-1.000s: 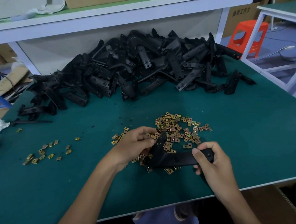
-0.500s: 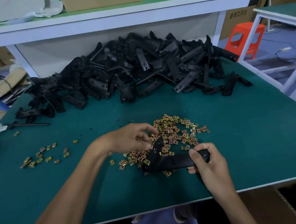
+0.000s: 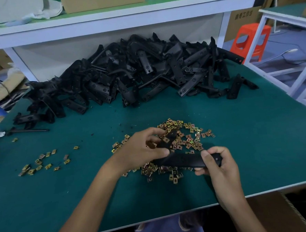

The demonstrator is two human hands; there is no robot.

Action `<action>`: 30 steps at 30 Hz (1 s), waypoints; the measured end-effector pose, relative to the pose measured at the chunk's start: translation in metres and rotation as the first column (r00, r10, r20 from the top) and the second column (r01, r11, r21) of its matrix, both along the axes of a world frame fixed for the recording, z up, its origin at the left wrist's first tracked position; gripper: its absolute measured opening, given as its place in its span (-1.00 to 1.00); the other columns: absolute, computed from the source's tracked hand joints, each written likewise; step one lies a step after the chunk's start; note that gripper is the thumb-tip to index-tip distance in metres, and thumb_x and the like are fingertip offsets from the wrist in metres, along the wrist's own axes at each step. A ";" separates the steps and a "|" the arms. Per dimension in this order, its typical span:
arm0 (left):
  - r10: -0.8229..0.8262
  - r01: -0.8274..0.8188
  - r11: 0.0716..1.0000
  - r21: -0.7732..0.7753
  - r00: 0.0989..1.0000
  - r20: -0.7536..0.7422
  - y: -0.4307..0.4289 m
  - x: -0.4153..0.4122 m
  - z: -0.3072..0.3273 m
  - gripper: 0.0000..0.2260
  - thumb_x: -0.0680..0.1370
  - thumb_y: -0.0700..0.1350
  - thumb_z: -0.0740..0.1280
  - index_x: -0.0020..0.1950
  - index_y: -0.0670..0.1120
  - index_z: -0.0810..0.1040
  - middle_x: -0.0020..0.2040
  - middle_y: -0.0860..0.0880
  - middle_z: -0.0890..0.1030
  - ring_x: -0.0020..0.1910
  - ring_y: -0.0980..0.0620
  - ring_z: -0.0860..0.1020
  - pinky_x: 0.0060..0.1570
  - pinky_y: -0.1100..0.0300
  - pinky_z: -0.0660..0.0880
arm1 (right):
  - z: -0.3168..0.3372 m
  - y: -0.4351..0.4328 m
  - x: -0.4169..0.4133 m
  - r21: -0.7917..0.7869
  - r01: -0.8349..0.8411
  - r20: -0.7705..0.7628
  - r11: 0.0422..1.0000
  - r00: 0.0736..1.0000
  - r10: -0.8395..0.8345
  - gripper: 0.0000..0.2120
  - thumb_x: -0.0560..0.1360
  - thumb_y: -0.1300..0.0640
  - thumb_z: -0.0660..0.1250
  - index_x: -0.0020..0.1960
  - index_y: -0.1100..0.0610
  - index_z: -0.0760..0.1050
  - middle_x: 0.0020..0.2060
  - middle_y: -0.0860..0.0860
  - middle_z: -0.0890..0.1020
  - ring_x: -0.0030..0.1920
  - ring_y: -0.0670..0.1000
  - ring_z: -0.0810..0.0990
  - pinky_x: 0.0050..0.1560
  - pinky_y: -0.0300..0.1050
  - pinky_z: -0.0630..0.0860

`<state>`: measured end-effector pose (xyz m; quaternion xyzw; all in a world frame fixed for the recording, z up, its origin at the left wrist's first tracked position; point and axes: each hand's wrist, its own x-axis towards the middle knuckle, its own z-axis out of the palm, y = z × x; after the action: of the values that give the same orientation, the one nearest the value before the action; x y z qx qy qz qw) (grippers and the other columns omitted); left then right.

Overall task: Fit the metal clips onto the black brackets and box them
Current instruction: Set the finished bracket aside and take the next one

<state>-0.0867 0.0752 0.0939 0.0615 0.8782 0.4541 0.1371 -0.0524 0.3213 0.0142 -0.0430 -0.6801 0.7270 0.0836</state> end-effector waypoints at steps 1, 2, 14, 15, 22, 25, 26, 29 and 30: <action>0.021 -0.027 0.997 -0.074 0.996 -0.081 0.003 0.005 -0.003 -0.57 0.48 0.17 0.49 0.31 0.28 0.50 0.12 0.23 0.58 0.07 0.31 0.56 0.07 0.29 0.41 | -0.001 0.002 -0.001 -0.030 0.001 0.000 1.000 1.000 -0.001 -0.88 0.50 -0.07 0.41 -0.06 -0.06 0.51 -0.20 0.02 0.68 -0.30 0.13 0.71 -0.18 0.06 0.67; 0.042 -0.062 0.991 -0.117 0.986 -0.163 0.007 0.009 -0.005 -0.59 0.48 0.19 0.48 0.30 0.28 0.50 0.10 0.26 0.56 0.10 0.35 0.51 0.06 0.32 0.38 | -0.001 0.002 -0.001 -0.052 -0.007 -0.004 0.999 1.000 0.006 -0.88 0.50 -0.08 0.40 -0.05 -0.07 0.51 -0.19 -0.01 0.68 -0.28 0.11 0.71 -0.16 0.08 0.67; -0.341 0.263 0.932 -0.250 0.870 -0.356 0.087 0.023 -0.006 -0.76 0.60 0.03 0.30 0.22 0.28 0.37 0.04 0.34 0.52 -0.01 0.38 0.47 -0.06 0.39 0.36 | 0.018 0.065 0.098 -0.171 -0.031 0.267 0.985 0.961 0.077 -0.69 0.50 0.33 0.41 0.21 0.14 0.61 -0.18 0.20 0.69 -0.25 0.13 0.68 -0.34 -0.13 0.59; -0.400 0.320 0.910 -0.263 0.844 -0.358 0.103 0.026 -0.010 -0.76 0.59 0.02 0.30 0.20 0.27 0.39 0.05 0.33 0.51 0.02 0.35 0.46 -0.01 0.41 0.34 | 0.016 0.077 0.115 -0.132 -0.036 0.315 0.991 0.946 0.077 -0.76 0.53 0.33 0.40 0.18 0.16 0.62 -0.17 0.17 0.70 -0.25 0.11 0.67 -0.32 -0.14 0.58; -0.610 0.575 0.792 -0.208 0.724 -0.323 0.194 0.063 -0.033 -0.57 0.60 0.03 0.37 0.30 0.47 0.30 0.24 0.51 0.34 0.25 0.42 0.30 0.19 0.59 0.16 | -0.007 0.134 0.223 -0.314 0.186 0.529 0.931 0.848 0.009 -0.70 0.50 0.09 0.49 0.13 0.24 0.59 -0.03 0.19 0.70 -0.25 0.09 0.63 -0.26 -0.10 0.56; -0.571 0.550 0.819 -0.163 0.750 -0.333 0.203 0.067 -0.033 -0.59 0.59 0.00 0.38 0.26 0.46 0.35 0.25 0.49 0.38 0.28 0.39 0.33 0.24 0.49 0.22 | -0.013 0.153 0.233 -0.467 0.531 0.541 0.707 0.804 -0.246 -0.56 0.39 0.09 0.49 0.23 0.19 0.56 -0.04 0.11 0.72 -0.25 0.06 0.68 -0.34 -0.09 0.59; -0.555 0.537 0.830 -0.152 0.764 -0.329 0.202 0.068 -0.032 -0.60 0.58 -0.03 0.38 0.25 0.43 0.39 0.25 0.45 0.43 0.29 0.35 0.37 0.27 0.37 0.30 | -0.014 0.159 0.233 -0.513 0.594 0.537 0.620 0.785 -0.308 -0.53 0.39 0.10 0.48 0.28 0.11 0.54 0.02 0.05 0.73 -0.13 0.04 0.73 -0.26 -0.09 0.63; -0.508 0.487 0.861 -0.146 0.804 -0.310 0.194 0.069 -0.031 -0.61 0.56 -0.10 0.42 0.24 0.34 0.46 0.21 0.36 0.51 0.26 0.25 0.48 0.28 0.12 0.42 | -0.011 0.164 0.222 -0.582 0.655 0.557 0.482 0.753 -0.351 -0.45 0.46 0.16 0.48 0.38 -0.03 0.38 0.11 0.08 0.73 0.11 0.09 0.72 0.04 -0.03 0.64; -0.495 0.472 0.869 -0.150 0.811 -0.311 0.189 0.068 -0.031 -0.60 0.56 -0.11 0.43 0.23 0.33 0.46 0.20 0.36 0.52 0.24 0.24 0.49 0.27 0.11 0.43 | -0.013 0.159 0.218 -0.541 0.664 0.578 0.515 0.739 -0.345 -0.47 0.48 0.19 0.47 0.39 0.02 0.38 0.09 0.11 0.73 0.08 0.09 0.72 0.05 -0.02 0.64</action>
<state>-0.0184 0.2647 0.0627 0.3556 0.8580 0.3578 0.0965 0.1654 0.4807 0.0013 -0.4201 -0.2950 0.8479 0.1321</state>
